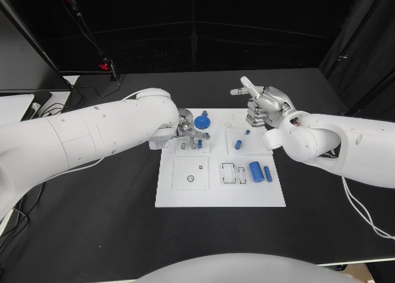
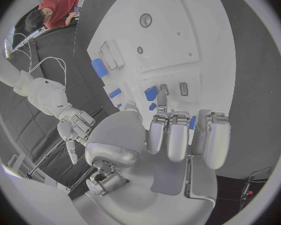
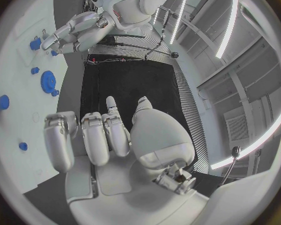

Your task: Assemble the parts on the task board

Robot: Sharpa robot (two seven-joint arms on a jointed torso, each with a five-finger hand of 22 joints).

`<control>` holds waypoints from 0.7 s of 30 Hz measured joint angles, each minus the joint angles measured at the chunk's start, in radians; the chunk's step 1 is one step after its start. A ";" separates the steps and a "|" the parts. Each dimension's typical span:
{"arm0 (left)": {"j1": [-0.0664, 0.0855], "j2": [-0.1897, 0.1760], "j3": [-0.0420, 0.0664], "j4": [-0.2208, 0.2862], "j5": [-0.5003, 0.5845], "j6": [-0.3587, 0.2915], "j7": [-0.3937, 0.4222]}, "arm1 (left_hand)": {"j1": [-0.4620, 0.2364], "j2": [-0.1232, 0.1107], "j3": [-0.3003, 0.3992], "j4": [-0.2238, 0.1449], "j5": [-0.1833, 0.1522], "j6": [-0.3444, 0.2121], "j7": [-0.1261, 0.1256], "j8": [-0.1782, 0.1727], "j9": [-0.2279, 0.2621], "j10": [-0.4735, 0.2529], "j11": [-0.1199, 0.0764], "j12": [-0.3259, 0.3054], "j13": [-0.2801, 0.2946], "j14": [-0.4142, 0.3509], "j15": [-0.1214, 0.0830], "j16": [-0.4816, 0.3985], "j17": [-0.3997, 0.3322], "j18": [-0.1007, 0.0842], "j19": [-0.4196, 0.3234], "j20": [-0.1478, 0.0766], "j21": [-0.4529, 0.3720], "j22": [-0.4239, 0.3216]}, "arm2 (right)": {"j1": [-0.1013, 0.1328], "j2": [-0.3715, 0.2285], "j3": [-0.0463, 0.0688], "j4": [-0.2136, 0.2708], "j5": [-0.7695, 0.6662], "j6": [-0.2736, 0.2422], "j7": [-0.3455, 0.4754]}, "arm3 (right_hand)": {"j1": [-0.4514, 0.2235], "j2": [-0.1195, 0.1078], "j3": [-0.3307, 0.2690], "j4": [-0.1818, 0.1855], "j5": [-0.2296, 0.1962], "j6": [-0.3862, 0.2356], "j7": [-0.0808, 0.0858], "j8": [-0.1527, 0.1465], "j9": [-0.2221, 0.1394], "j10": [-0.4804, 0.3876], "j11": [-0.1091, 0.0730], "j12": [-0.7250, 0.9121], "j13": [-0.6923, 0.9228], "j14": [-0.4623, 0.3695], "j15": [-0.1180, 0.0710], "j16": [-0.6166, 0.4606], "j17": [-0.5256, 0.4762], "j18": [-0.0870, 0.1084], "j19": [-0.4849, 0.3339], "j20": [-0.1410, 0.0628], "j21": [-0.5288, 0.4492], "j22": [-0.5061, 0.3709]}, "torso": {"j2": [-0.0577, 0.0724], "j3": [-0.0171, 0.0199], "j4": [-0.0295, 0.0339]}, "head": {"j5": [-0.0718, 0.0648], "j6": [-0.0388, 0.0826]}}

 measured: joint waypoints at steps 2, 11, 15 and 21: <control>0.000 0.002 0.000 -0.003 0.000 0.000 0.000 | 0.000 0.000 0.000 0.000 0.000 0.000 0.000 0.000 0.000 0.000 0.000 0.000 0.000 0.000 0.000 0.000 0.000 0.000 0.000 0.000 0.000 0.000 | 0.000 0.001 0.000 0.000 0.000 0.001 -0.002 | 0.000 0.000 0.000 0.000 0.000 0.000 0.000 0.000 0.000 0.000 0.000 0.000 0.000 0.000 0.000 0.000 0.000 0.000 0.000 0.000 0.000 0.000 | 0.000 0.0000 0.0000 | -0.002 -0.001; -0.005 0.015 0.000 -0.025 -0.002 0.002 0.000 | 0.013 0.013 0.003 -0.003 0.005 0.004 -0.004 0.000 0.017 -0.004 -0.004 0.000 0.000 0.000 0.000 0.000 0.000 0.000 0.000 0.000 0.000 0.000 | -0.001 0.004 0.000 0.000 0.000 0.002 -0.008 | 0.000 0.000 0.000 0.000 0.000 0.000 0.000 0.000 -0.001 0.000 0.000 0.000 0.000 0.000 0.000 0.000 0.000 0.000 0.000 0.000 0.000 0.000 | 0.000 -0.0012 -0.0046 | -0.006 -0.004; -0.008 0.021 0.000 -0.035 -0.002 0.006 -0.001 | 0.018 0.018 0.003 -0.003 0.005 0.004 -0.004 0.000 0.022 -0.004 -0.004 0.000 0.000 0.000 0.000 0.000 0.000 0.000 0.000 0.000 0.000 0.000 | -0.001 0.004 0.000 0.000 0.000 0.002 -0.011 | 0.000 0.000 0.000 0.000 0.000 0.000 0.000 0.000 -0.001 0.000 0.000 0.000 0.000 0.000 0.000 0.000 0.000 0.000 0.000 0.000 0.000 0.000 | 0.001 -0.0011 -0.0053 | -0.010 -0.007; -0.011 0.027 0.000 -0.050 -0.002 0.015 -0.004 | 0.024 0.024 0.003 -0.003 0.005 0.004 -0.004 0.000 0.030 -0.004 -0.004 0.000 0.000 0.000 0.000 0.000 0.000 0.000 -0.002 -0.006 0.000 0.000 | -0.001 0.006 0.000 0.001 0.001 0.002 -0.014 | 0.000 0.000 0.000 0.000 0.000 -0.006 -0.001 0.000 -0.001 0.000 0.000 0.000 0.000 0.000 0.000 0.000 0.000 0.000 0.000 0.000 0.000 0.000 | 0.001 -0.0009 -0.0053 | -0.013 -0.011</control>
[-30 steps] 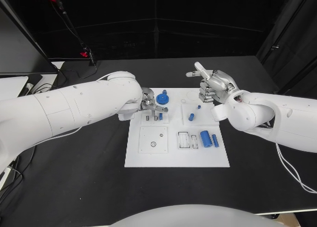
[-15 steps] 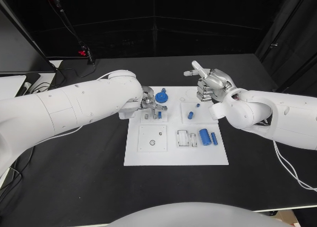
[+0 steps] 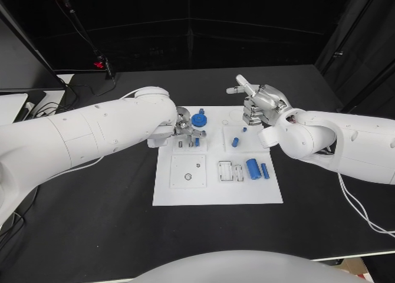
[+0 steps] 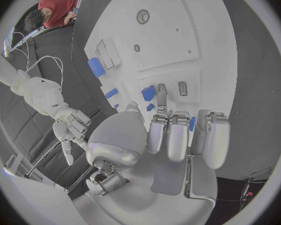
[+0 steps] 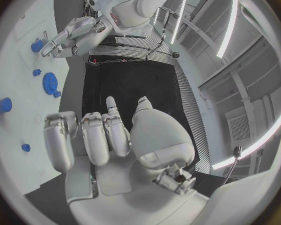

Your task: Assemble the parts on the task board

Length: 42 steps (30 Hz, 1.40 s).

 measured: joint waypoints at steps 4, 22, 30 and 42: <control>-0.004 0.006 0.000 -0.007 0.000 0.007 -0.001 | 0.011 0.011 0.006 0.000 0.000 0.000 0.000 -0.005 0.008 0.000 0.000 0.000 0.000 0.001 -0.006 0.000 0.000 0.000 0.001 -0.001 0.000 0.000 | 0.000 0.001 0.000 0.000 0.000 0.000 -0.002 | 0.001 0.001 0.000 0.000 0.000 0.000 0.000 0.000 -0.001 0.000 0.000 0.000 0.000 0.000 0.000 0.000 0.000 0.000 0.000 0.000 0.000 0.000 | 0.000 0.0000 0.0004 | -0.002 -0.002; -0.015 0.022 0.000 -0.022 0.000 0.022 -0.001 | 0.049 0.030 0.026 -0.001 0.022 -0.004 -0.004 -0.012 0.041 0.004 -0.004 0.003 0.003 0.000 -0.007 0.000 0.000 0.000 0.001 -0.001 0.000 0.000 | 0.000 0.012 0.000 -0.007 0.000 0.000 -0.010 | 0.004 0.004 0.000 0.000 0.000 0.000 0.000 0.000 -0.001 0.000 0.000 0.000 0.000 0.000 0.000 0.000 0.000 0.000 0.000 0.000 0.000 0.000 | 0.000 0.0004 0.0017 | -0.007 -0.007; -0.015 0.023 0.000 -0.024 -0.001 0.022 -0.001 | 0.096 0.023 0.054 -0.002 0.040 -0.006 -0.006 -0.016 0.066 0.000 -0.007 0.009 0.003 -0.001 -0.012 0.000 0.000 0.000 0.001 -0.009 0.000 0.000 | 0.000 0.015 0.000 -0.010 0.000 0.000 -0.014 | 0.004 0.004 0.000 0.000 0.000 0.000 0.000 0.000 -0.002 0.000 0.000 0.000 0.000 0.000 0.000 0.000 0.000 0.000 0.000 0.000 0.000 0.000 | 0.000 0.0006 0.0024 | -0.010 -0.008; -0.016 0.025 0.000 -0.025 -0.001 0.021 0.003 | 0.146 0.001 0.091 0.000 0.096 -0.006 -0.016 -0.012 0.128 -0.001 -0.016 0.006 0.004 -0.003 -0.018 0.000 0.000 0.000 0.002 -0.016 0.000 0.000 | -0.005 0.016 -0.001 -0.014 0.000 0.000 -0.022 | 0.000 0.008 0.000 0.000 0.000 -0.006 0.000 0.000 -0.002 0.000 0.000 0.000 0.000 0.000 0.000 0.000 0.000 0.000 0.000 0.000 0.000 0.000 | -0.001 0.0007 0.0029 | -0.012 -0.010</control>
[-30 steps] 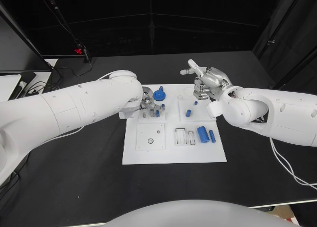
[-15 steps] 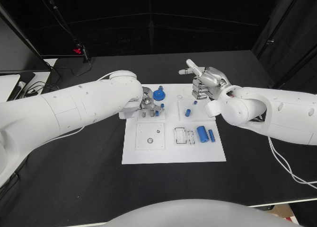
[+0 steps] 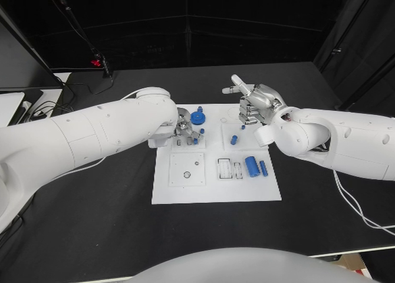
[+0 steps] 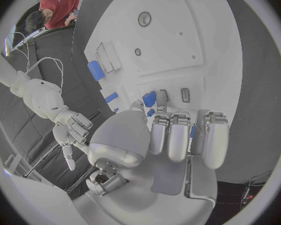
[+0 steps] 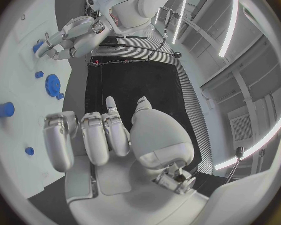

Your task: Assemble the parts on the task board

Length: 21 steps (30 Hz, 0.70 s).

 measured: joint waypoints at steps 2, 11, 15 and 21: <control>0.000 0.000 0.000 0.000 0.000 0.000 0.001 | 0.003 -0.003 0.003 -0.003 0.005 0.000 0.000 0.000 0.007 0.000 0.000 0.000 0.000 0.000 0.000 0.000 0.000 0.000 0.000 0.000 0.000 0.000 | 0.000 -0.001 0.000 0.000 0.000 0.000 -0.001 | 0.000 0.000 0.000 0.000 0.000 0.000 0.000 0.000 0.000 0.000 0.000 0.000 0.000 0.000 0.000 0.000 0.000 0.000 0.000 0.000 0.000 0.000 | 0.000 0.0003 0.0000 | 0.000 -0.001; 0.000 0.002 0.000 0.000 0.000 0.000 0.008 | 0.007 -0.005 0.006 0.000 0.008 0.000 0.000 0.004 0.016 0.000 0.000 0.000 0.000 0.000 0.000 0.000 0.000 0.000 0.000 0.000 0.000 0.000 | -0.001 -0.001 0.000 -0.002 0.000 0.000 -0.007 | 0.000 0.000 0.000 0.000 0.000 0.000 0.000 0.000 0.000 0.000 0.000 0.000 0.000 0.000 0.000 0.000 0.000 0.000 0.000 0.000 0.000 0.000 | 0.000 0.0006 0.0001 | -0.004 -0.004; -0.001 0.004 0.000 0.001 0.000 0.000 0.014 | 0.029 -0.026 0.030 -0.005 0.039 -0.009 -0.009 0.004 0.038 -0.001 -0.001 0.000 -0.005 0.000 0.000 0.000 0.000 0.000 -0.002 -0.002 0.000 0.000 | -0.002 0.000 0.000 -0.004 0.000 -0.001 -0.009 | 0.004 0.004 0.000 0.000 0.005 0.000 0.000 0.000 0.000 0.000 0.000 0.000 0.000 0.000 0.000 0.000 0.000 0.000 0.000 0.000 0.000 0.000 | 0.000 0.0003 0.0000 | -0.006 -0.005; -0.001 0.005 0.000 0.000 0.000 -0.002 0.025 | 0.070 -0.061 0.070 -0.003 0.125 -0.009 -0.009 0.004 0.068 -0.005 -0.006 -0.003 -0.005 -0.002 -0.002 0.000 0.000 0.000 0.000 -0.007 0.000 0.000 | -0.002 0.000 0.000 -0.007 0.000 -0.001 -0.013 | 0.004 0.004 0.000 0.000 0.005 0.000 0.000 0.000 -0.001 0.000 0.000 0.000 0.000 0.000 0.000 0.000 0.000 0.000 0.000 0.000 0.000 0.000 | 0.000 0.0002 0.0001 | -0.007 -0.006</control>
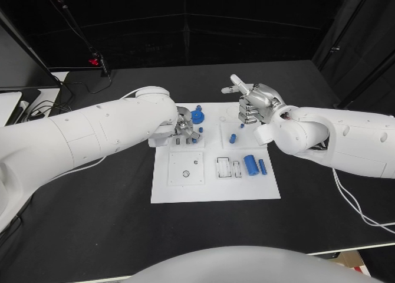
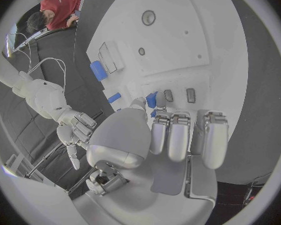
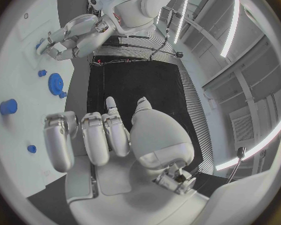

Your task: Assemble the parts on the task board

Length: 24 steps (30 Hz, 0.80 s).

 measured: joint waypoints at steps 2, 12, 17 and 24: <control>0.000 0.000 0.000 0.000 0.000 -0.001 0.004 | 0.016 -0.011 0.018 -0.001 0.025 0.000 0.000 0.000 0.009 0.000 0.000 -0.001 0.001 0.000 0.000 0.000 0.000 0.000 0.000 0.000 0.000 0.000 | 0.000 0.000 0.000 -0.001 0.000 0.000 -0.001 | 0.000 0.000 0.000 0.000 0.000 0.000 0.000 0.000 0.000 0.000 0.000 0.000 0.000 0.000 0.000 0.000 0.000 0.000 0.000 0.000 0.000 0.000 | 0.000 0.0000 0.0000 | 0.000 -0.001; 0.000 -0.002 0.000 -0.001 0.000 -0.007 0.020 | 0.101 -0.093 0.177 0.002 0.179 -0.005 -0.002 -0.024 0.048 -0.001 -0.001 -0.002 0.004 -0.003 -0.008 0.000 0.000 0.000 0.000 -0.007 0.000 0.000 | -0.001 0.000 0.000 -0.008 0.000 -0.005 -0.009 | 0.000 0.008 0.000 0.000 0.004 -0.003 -0.003 0.000 0.000 0.000 0.000 0.000 0.000 0.000 0.000 0.000 0.000 0.000 0.000 0.000 0.000 0.000 | 0.000 -0.0001 0.0000 | -0.005 -0.007; 0.000 -0.005 0.000 -0.001 0.000 -0.014 0.028 | 0.108 -0.101 0.226 0.011 0.183 -0.001 0.002 -0.029 0.048 0.001 -0.009 0.000 0.005 0.000 -0.018 0.000 0.000 0.000 0.000 -0.007 0.000 0.000 | -0.005 -0.001 0.000 -0.009 0.000 -0.009 -0.014 | 0.002 0.011 0.003 -0.003 0.009 -0.003 -0.003 0.000 -0.001 0.000 0.000 0.000 0.000 0.000 0.000 0.000 0.000 0.000 0.000 0.000 0.000 0.000 | -0.001 -0.0004 0.0003 | -0.006 -0.007; 0.000 -0.014 0.000 -0.001 0.000 -0.025 0.044 | 0.114 -0.106 0.258 0.041 0.183 0.006 0.009 -0.041 0.081 0.003 -0.011 0.002 0.004 0.002 -0.019 0.000 0.000 0.000 0.000 -0.007 0.000 0.000 | -0.009 -0.002 -0.001 -0.012 0.000 -0.013 -0.020 | 0.002 0.011 0.003 -0.003 0.009 -0.003 -0.003 0.000 -0.001 0.000 0.000 0.000 0.000 0.000 0.000 0.000 0.000 0.000 0.000 0.000 0.000 0.000 | -0.001 -0.0008 0.0010 | -0.005 -0.009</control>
